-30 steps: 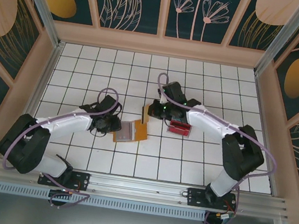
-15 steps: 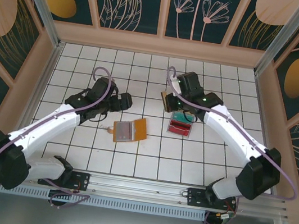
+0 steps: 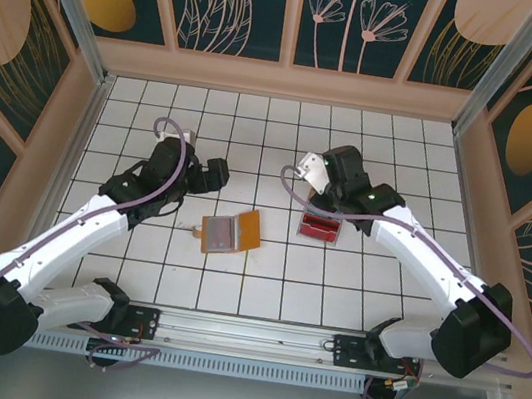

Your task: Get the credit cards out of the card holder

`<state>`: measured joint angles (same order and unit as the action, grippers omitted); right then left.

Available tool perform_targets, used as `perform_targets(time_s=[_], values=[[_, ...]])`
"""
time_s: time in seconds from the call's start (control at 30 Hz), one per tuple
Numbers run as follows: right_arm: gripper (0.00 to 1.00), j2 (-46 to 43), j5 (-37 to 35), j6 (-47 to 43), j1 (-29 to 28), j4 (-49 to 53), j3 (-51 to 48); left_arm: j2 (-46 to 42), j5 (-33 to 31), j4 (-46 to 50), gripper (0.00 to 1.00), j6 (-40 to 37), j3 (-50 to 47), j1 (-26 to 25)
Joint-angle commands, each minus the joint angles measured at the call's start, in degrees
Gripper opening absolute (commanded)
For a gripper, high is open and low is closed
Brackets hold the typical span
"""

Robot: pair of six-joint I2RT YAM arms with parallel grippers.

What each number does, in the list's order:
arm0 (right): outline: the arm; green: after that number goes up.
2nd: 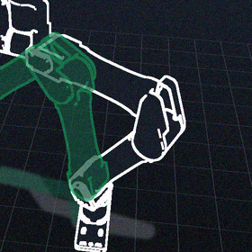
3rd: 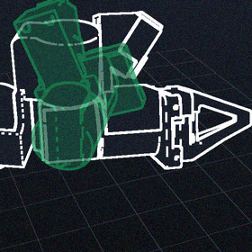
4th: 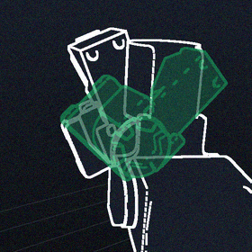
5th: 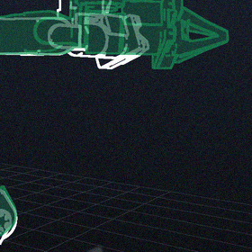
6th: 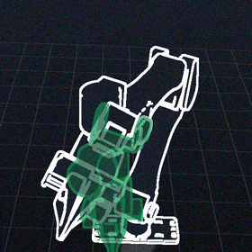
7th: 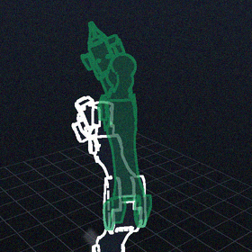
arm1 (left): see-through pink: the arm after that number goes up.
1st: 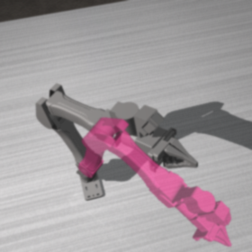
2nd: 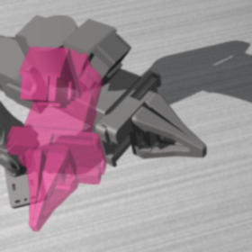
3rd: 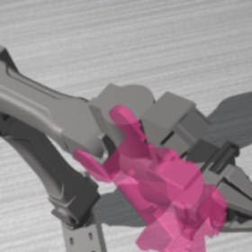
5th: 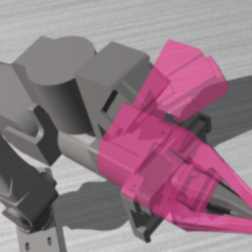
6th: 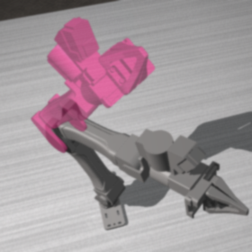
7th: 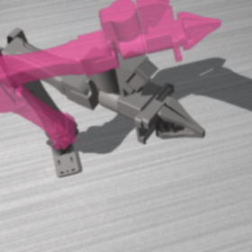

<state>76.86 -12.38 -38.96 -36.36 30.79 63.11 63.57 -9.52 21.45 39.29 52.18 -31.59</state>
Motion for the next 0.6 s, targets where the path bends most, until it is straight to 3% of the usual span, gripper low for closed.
perform_targets(time_s=[0.0,0.57], values=[[0.00,1.1,-3.6,-8.9,0.1,-2.5,-2.5,-1.6,-1.9,-1.3,0.98,-1.5,-1.2,0.0],[0.00,6.4,-4.8,-13.8,1.7,-9.8,-7.9,-3.8,-3.3,-0.1,0.98,-1.9,-3.0,0.0]])
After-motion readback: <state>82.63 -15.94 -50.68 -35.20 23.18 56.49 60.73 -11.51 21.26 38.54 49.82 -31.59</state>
